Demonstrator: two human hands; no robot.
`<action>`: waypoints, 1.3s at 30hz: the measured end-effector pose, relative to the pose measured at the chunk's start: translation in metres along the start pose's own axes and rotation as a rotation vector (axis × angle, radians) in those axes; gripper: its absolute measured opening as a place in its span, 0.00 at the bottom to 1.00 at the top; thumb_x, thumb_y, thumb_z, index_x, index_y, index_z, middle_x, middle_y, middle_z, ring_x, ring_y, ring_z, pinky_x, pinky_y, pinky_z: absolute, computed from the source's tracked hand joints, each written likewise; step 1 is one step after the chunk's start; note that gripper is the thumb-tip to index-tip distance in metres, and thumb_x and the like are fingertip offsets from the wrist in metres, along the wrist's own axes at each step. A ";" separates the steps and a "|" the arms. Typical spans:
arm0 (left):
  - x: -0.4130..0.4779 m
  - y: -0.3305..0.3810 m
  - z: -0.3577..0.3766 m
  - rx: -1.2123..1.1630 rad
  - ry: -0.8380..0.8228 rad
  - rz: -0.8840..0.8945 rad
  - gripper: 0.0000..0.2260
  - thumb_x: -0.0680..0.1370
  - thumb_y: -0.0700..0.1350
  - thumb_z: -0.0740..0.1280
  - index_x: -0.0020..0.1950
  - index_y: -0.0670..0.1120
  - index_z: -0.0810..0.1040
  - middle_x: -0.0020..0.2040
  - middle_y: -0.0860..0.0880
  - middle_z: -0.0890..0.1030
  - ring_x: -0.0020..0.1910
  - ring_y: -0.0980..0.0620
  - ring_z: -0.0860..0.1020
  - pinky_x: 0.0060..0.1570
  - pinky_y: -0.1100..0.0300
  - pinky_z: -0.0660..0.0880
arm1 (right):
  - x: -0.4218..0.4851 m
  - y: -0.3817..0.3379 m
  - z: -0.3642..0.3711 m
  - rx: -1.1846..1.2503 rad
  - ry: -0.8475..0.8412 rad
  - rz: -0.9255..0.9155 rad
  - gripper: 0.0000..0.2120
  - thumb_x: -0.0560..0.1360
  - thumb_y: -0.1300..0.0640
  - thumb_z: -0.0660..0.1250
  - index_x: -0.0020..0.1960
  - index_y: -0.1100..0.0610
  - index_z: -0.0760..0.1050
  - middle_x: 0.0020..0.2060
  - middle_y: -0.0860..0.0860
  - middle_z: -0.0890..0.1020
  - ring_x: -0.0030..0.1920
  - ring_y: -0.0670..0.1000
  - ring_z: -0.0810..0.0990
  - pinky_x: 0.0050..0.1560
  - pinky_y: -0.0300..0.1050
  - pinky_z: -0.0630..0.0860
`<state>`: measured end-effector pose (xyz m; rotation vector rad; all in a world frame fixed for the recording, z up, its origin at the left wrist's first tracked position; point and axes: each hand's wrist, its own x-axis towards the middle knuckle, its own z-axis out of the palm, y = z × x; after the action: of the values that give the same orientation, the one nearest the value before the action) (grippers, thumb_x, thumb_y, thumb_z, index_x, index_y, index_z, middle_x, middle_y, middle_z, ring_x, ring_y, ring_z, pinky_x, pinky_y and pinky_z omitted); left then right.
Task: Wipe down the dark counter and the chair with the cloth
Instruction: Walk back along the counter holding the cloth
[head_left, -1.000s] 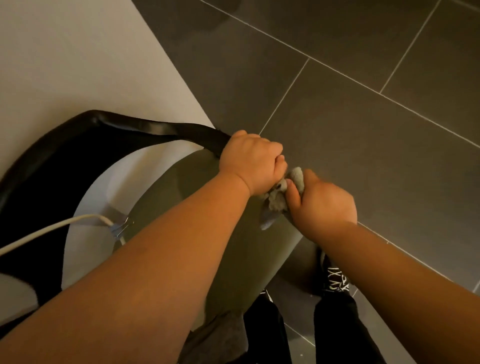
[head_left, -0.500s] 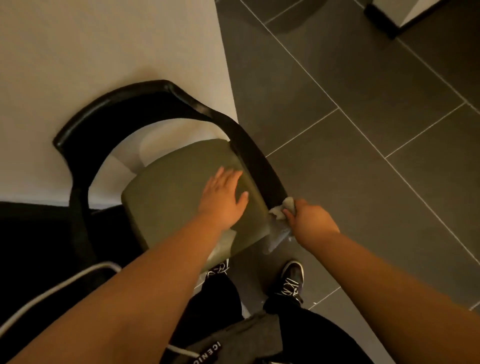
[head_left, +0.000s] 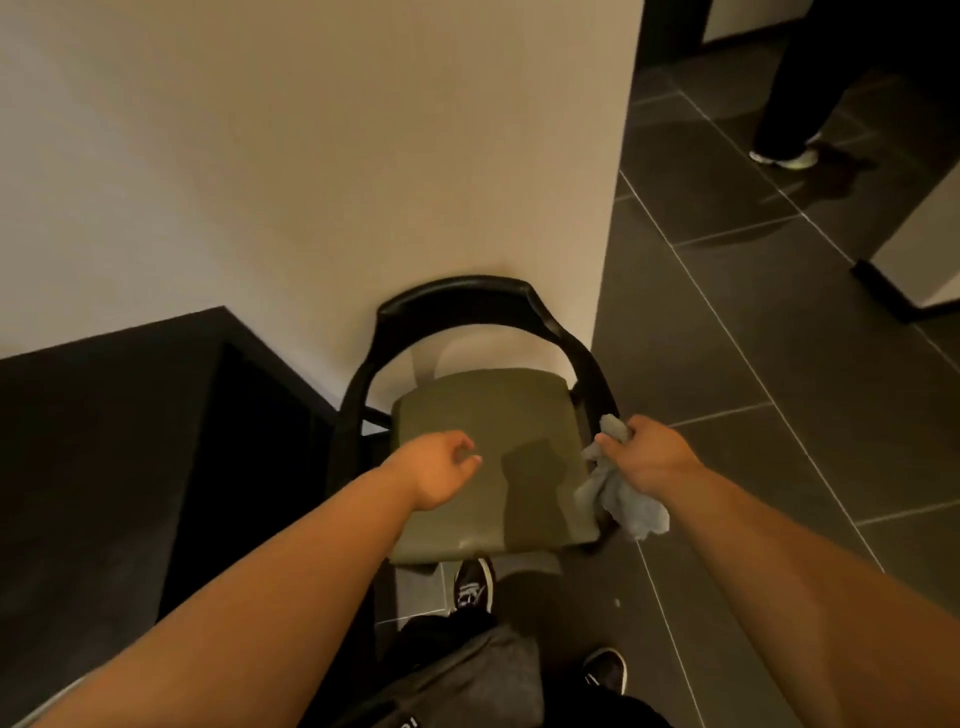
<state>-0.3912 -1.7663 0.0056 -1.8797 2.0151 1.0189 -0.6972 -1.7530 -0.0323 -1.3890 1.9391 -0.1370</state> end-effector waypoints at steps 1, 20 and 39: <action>-0.012 -0.006 -0.005 -0.032 0.004 -0.016 0.19 0.85 0.57 0.63 0.73 0.50 0.76 0.70 0.47 0.80 0.67 0.46 0.77 0.68 0.52 0.74 | -0.007 -0.010 -0.005 -0.001 -0.001 -0.047 0.22 0.79 0.38 0.65 0.56 0.57 0.75 0.49 0.55 0.82 0.52 0.56 0.81 0.54 0.50 0.76; -0.256 -0.150 0.068 -0.040 0.194 -0.258 0.16 0.84 0.57 0.64 0.69 0.53 0.77 0.57 0.52 0.82 0.54 0.51 0.80 0.57 0.52 0.79 | -0.168 -0.064 0.062 -0.089 -0.024 -0.259 0.13 0.77 0.46 0.72 0.50 0.54 0.76 0.40 0.51 0.79 0.42 0.52 0.77 0.40 0.48 0.69; -0.528 -0.246 0.216 -0.350 0.382 -0.696 0.19 0.83 0.60 0.61 0.70 0.51 0.76 0.66 0.48 0.80 0.65 0.44 0.78 0.62 0.49 0.76 | -0.338 -0.185 0.201 -0.404 -0.274 -0.787 0.08 0.79 0.50 0.69 0.56 0.49 0.78 0.42 0.47 0.80 0.44 0.49 0.77 0.44 0.48 0.73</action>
<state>-0.1359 -1.2036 0.0666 -2.8382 1.1654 0.8848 -0.3814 -1.4756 0.0782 -2.2503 1.1447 0.0829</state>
